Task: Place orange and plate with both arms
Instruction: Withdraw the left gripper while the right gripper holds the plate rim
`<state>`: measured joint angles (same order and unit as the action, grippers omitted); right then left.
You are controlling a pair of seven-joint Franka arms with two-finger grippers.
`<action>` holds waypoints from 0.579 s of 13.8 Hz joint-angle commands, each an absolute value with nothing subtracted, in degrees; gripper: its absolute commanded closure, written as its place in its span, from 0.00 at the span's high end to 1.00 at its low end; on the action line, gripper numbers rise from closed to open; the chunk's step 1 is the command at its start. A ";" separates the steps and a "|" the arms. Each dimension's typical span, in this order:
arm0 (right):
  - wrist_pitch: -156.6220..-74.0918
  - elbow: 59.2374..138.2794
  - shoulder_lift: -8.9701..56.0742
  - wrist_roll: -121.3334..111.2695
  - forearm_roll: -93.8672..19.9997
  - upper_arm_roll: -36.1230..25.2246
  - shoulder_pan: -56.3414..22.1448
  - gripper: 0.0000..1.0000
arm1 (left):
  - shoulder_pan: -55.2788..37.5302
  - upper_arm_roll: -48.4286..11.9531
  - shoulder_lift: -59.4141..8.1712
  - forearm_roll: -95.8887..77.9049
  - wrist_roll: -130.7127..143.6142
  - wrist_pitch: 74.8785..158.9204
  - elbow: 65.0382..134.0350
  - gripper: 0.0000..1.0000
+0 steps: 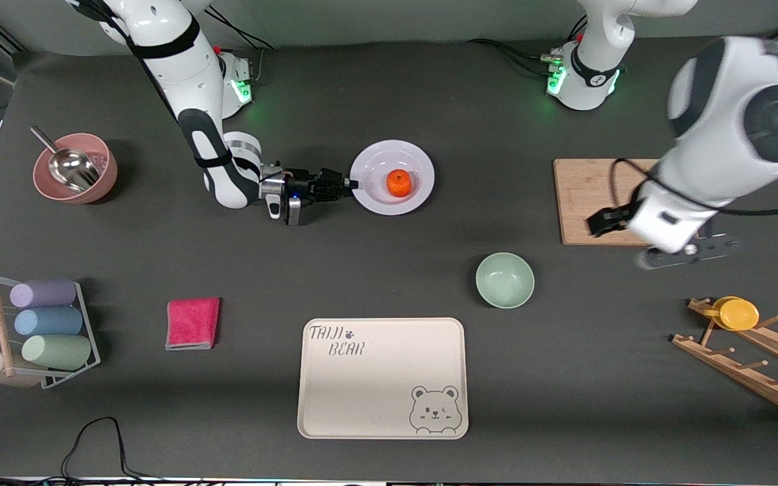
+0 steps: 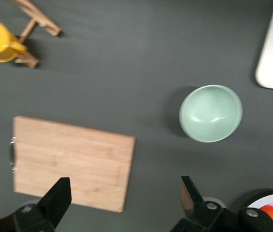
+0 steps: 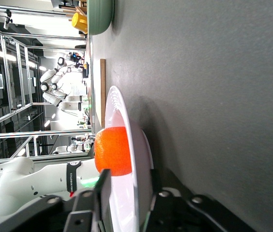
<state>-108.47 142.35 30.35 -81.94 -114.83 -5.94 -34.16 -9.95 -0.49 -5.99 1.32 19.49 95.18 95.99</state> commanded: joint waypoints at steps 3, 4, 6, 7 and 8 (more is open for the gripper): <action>-108.46 140.98 32.34 -82.79 -116.46 -5.45 -35.24 0.06 | 2.45 -4.04 -2.46 1.41 6.59 91.50 98.53 1.00; -108.37 140.80 32.26 -82.79 -116.46 -5.54 -35.24 0.00 | 3.85 -4.22 -2.11 1.49 6.59 91.41 98.53 1.00; -108.11 140.54 31.29 -82.53 -116.37 -5.45 -34.63 0.00 | 5.35 -4.31 -2.02 1.93 6.59 91.32 98.44 1.00; -108.11 140.71 29.98 -81.66 -116.11 -5.45 -34.02 0.00 | 5.88 -4.39 -2.02 2.11 6.59 91.32 98.26 1.00; -108.11 140.80 28.23 -79.56 -115.58 -5.45 -33.40 0.00 | 5.63 -4.31 -2.28 2.37 6.50 90.97 98.09 1.00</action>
<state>-107.98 141.07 30.59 -81.71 -114.84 -5.60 -34.07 4.83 -3.33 -3.62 1.51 7.16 91.82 97.16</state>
